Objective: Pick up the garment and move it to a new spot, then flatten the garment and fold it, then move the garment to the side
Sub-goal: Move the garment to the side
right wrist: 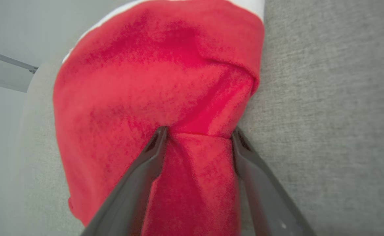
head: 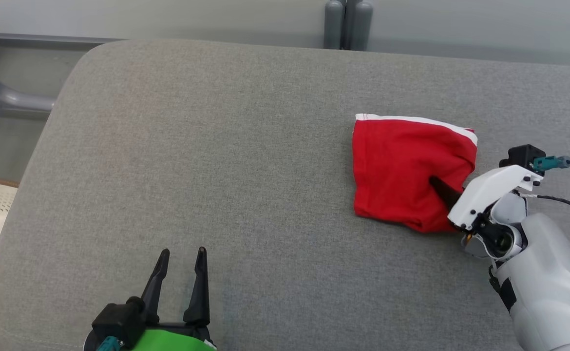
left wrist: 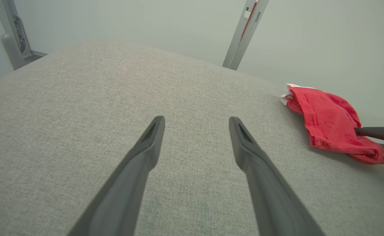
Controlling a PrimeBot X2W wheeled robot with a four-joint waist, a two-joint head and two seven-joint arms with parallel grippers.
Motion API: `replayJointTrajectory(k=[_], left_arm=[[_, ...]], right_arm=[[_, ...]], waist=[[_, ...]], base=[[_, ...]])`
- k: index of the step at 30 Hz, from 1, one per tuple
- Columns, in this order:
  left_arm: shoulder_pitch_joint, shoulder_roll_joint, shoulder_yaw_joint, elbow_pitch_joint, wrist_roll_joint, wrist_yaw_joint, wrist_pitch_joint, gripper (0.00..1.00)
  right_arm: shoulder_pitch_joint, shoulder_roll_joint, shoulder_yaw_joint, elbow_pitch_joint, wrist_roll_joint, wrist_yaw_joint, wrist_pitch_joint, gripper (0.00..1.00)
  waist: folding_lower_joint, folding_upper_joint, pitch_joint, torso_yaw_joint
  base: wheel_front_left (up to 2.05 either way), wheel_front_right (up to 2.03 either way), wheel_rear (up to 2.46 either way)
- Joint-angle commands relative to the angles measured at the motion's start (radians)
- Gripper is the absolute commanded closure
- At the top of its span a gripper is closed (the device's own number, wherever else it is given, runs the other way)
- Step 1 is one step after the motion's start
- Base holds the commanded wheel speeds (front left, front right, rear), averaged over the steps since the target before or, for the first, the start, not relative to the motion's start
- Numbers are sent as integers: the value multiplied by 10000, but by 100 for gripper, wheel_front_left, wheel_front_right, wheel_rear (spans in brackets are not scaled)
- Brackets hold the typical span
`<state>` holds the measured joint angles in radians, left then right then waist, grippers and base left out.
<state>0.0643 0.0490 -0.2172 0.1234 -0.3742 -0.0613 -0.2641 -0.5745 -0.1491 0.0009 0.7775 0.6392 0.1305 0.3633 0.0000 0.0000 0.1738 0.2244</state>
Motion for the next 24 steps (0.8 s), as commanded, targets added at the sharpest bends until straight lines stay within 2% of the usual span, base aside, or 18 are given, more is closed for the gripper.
replayJointTrajectory(k=[1,4,7,11,14,16,21,24], left_arm=[[-110,31,50,-65,-74,124,3,0],[104,33,206,-164,-178,217,3,0],[171,31,193,-180,-123,153,2,0],[-199,31,-120,-147,7,2,3,0],[-564,36,-376,-119,61,-50,3,0],[-813,37,-478,-83,99,-100,3,0],[-1227,37,-654,38,180,-153,3,0],[-1211,39,-667,82,105,-122,3,0]], right_arm=[[-30,104,-22,75,246,3,-76,100],[-50,74,147,-385,736,3,-159,100],[204,-446,659,-1015,887,3,191,100],[353,-1982,1354,-2391,901,1,992,100],[122,-3504,1638,-3400,650,1,1709,100],[-208,-4270,1640,-3784,533,3,2262,100],[-1056,-5800,1384,-3826,65,1,3482,100],[-1279,-6347,1339,-3639,-102,1,4167,100]], waist=[[0,0,217,119],[0,0,178,-454],[0,0,284,-1189],[0,0,618,-1962],[0,0,1014,-2287],[0,0,1276,-2369],[0,0,1788,-2250],[0,0,1902,-2080]], base=[[0,0,0],[0,0,0],[0,0,0],[0,0,0],[0,0,0],[0,0,0],[0,0,0],[0,0,0]])
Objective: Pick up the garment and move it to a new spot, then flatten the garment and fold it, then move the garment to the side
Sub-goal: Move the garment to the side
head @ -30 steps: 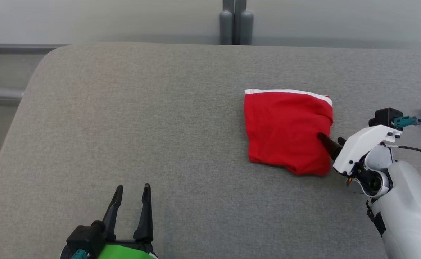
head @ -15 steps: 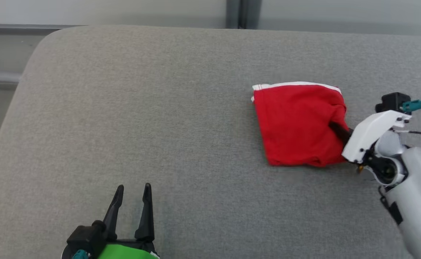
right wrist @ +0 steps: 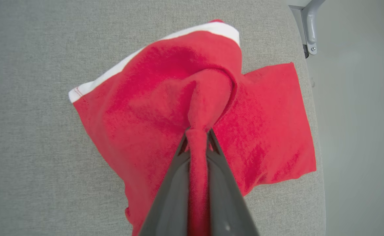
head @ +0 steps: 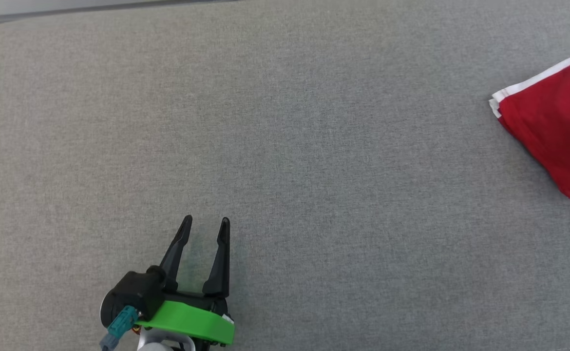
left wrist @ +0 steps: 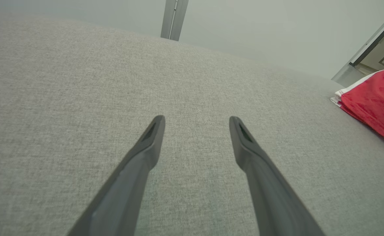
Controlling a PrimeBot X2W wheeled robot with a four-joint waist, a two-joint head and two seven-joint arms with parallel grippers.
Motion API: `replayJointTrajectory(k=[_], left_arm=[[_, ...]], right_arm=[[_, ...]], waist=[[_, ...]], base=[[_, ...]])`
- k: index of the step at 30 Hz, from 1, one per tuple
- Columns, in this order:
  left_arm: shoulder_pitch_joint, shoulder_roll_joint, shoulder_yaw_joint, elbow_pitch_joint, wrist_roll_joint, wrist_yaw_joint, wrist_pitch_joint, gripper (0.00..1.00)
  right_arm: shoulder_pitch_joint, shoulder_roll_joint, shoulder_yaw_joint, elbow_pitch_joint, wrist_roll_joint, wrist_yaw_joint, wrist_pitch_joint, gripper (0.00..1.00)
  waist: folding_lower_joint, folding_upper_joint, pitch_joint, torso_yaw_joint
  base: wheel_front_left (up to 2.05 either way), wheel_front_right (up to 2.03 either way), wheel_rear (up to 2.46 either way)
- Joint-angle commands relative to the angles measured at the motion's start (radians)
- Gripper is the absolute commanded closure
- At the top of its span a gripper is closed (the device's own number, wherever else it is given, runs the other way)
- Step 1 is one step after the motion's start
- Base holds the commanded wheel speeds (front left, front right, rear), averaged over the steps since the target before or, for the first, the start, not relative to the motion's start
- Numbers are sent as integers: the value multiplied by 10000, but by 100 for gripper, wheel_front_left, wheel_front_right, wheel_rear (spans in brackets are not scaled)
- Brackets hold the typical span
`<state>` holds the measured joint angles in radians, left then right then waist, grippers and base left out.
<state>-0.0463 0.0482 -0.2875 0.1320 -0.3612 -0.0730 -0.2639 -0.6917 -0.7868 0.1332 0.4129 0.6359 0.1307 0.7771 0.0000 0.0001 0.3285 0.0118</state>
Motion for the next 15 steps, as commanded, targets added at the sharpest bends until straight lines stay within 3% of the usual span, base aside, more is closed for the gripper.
replayJointTrajectory(k=[1,5,8,10,11,15], left_arm=[[-64,47,44,2,-14,7,0,0],[151,45,174,30,52,16,0,0],[174,45,270,54,102,-35,2,0],[141,44,313,66,117,-62,0,0],[81,44,326,73,120,-74,0,0],[-85,45,432,66,110,-63,0,0]], right_arm=[[-108,-254,45,37,-131,-1,321,100],[48,-981,-30,299,-365,-2,919,100],[108,-1256,-44,634,-948,-2,656,100],[89,-1252,-81,833,-1532,-4,139,58],[64,-1190,-110,966,-1857,-4,-218,0],[77,-799,-241,1603,-2812,-4,-1158,0]], waist=[[0,-1,380,104],[0,-1,440,214],[0,-1,480,222],[0,-1,501,212],[0,-1,519,203],[0,-1,517,124]], base=[[0,0,0],[0,0,0],[0,0,0],[0,0,0],[0,0,0],[0,0,0]])
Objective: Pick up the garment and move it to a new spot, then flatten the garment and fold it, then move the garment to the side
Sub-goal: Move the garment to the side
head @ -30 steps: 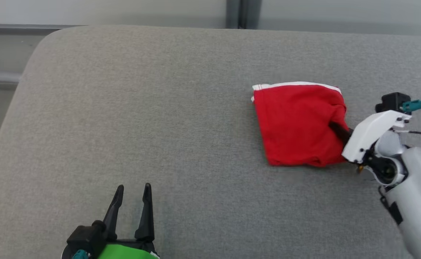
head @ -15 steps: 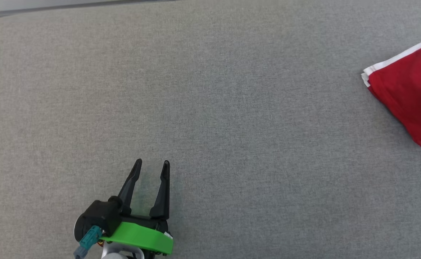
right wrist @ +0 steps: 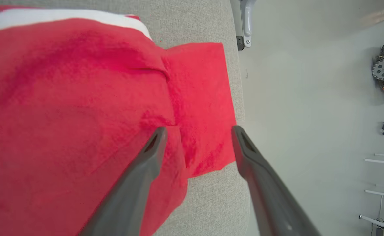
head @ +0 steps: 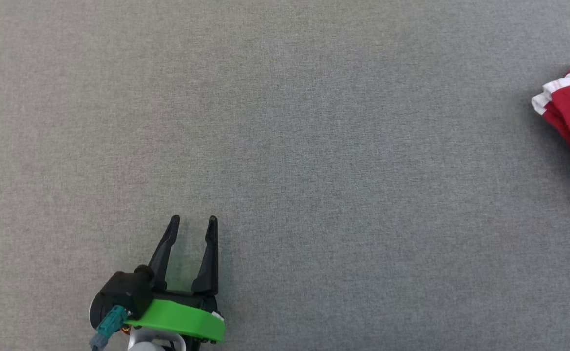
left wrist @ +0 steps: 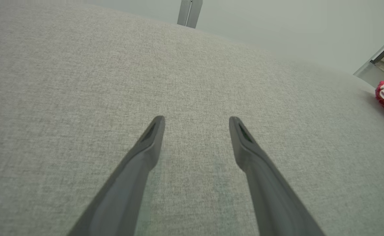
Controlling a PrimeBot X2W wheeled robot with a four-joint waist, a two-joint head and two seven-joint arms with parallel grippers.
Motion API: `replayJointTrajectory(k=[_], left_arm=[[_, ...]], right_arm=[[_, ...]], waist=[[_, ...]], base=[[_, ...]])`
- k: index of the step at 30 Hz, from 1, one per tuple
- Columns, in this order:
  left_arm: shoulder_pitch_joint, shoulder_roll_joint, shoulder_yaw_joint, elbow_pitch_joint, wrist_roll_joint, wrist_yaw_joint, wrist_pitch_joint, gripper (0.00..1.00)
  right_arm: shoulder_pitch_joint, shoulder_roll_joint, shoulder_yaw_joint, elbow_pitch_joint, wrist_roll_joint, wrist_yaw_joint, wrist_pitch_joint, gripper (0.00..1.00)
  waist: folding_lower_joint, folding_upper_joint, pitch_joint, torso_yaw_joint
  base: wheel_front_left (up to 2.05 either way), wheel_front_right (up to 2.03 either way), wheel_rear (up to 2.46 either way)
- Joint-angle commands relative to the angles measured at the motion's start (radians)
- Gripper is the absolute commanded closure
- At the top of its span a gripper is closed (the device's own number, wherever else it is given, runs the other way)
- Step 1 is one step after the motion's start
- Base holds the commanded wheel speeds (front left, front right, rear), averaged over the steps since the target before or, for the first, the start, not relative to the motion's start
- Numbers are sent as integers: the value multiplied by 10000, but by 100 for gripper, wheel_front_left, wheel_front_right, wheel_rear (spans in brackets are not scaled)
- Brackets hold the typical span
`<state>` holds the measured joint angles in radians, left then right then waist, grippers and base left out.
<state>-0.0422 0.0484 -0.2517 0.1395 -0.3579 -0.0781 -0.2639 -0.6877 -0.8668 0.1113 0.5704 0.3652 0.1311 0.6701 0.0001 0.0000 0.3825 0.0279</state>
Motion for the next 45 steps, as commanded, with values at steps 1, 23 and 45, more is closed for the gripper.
replayJointTrajectory(k=[1,23,45], left_arm=[[-124,43,105,-15,63,-3,0,0],[1985,42,2529,-243,357,509,2,0],[1969,45,2556,894,355,-463,2,0]], right_arm=[[57,8,-4,118,-316,-7,-235,0],[4478,5229,-1675,-2972,-1741,-7,-7471,0],[7162,8070,-2107,-3481,-3507,-9,-9352,0]], waist=[[-1,0,-30,-61],[-1,0,-3771,-863],[-1,0,-4304,-1025]], base=[[0,0,0],[0,0,0],[0,0,0]])
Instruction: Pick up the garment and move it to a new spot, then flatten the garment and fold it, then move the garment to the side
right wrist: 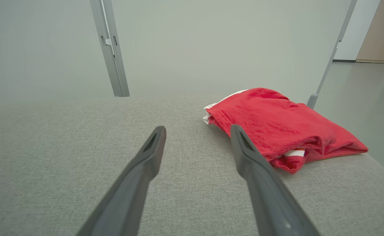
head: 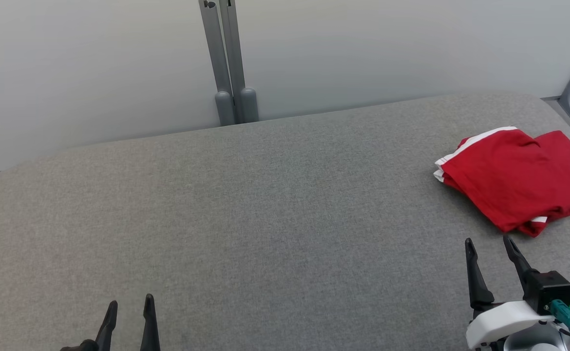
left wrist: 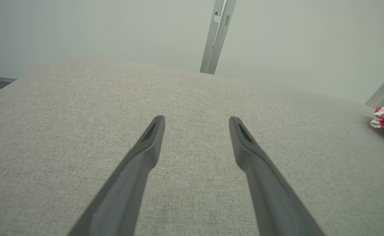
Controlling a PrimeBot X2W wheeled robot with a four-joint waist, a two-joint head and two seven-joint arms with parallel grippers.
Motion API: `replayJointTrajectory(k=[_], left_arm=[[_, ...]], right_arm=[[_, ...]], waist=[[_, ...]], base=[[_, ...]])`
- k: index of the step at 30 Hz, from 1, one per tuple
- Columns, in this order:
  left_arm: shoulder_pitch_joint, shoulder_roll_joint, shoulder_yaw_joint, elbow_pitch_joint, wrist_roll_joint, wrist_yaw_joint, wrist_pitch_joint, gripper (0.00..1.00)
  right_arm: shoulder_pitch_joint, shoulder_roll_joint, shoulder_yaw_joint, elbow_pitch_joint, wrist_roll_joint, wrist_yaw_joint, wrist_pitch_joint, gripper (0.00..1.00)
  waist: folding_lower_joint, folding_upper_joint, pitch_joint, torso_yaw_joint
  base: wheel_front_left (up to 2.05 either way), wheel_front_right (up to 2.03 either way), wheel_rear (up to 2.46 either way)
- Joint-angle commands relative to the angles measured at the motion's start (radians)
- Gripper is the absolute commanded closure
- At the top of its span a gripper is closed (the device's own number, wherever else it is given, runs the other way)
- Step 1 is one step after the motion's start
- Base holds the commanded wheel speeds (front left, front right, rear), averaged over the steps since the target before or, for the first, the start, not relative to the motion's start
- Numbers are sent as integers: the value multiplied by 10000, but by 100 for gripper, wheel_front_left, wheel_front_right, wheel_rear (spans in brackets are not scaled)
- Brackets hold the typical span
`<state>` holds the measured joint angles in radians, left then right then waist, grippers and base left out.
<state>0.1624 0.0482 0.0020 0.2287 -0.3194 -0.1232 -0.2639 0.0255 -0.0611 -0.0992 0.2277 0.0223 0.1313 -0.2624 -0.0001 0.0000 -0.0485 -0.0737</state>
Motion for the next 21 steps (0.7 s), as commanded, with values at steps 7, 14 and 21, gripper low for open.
replayJointTrajectory(k=[7,14,21], left_arm=[[-118,48,19,93,-226,-64,0,0],[-57,-37,-7,419,-651,-12,150,100],[-324,-26,100,394,-1825,-18,493,100]], right_arm=[[-95,54,-176,-191,-169,-11,-27,0],[-58,141,-271,308,452,2,261,100],[-166,136,-247,268,1947,1,600,100]], waist=[[1,0,77,-25],[1,0,81,-13],[1,0,105,29]], base=[[0,0,0],[0,0,0],[0,0,0]])
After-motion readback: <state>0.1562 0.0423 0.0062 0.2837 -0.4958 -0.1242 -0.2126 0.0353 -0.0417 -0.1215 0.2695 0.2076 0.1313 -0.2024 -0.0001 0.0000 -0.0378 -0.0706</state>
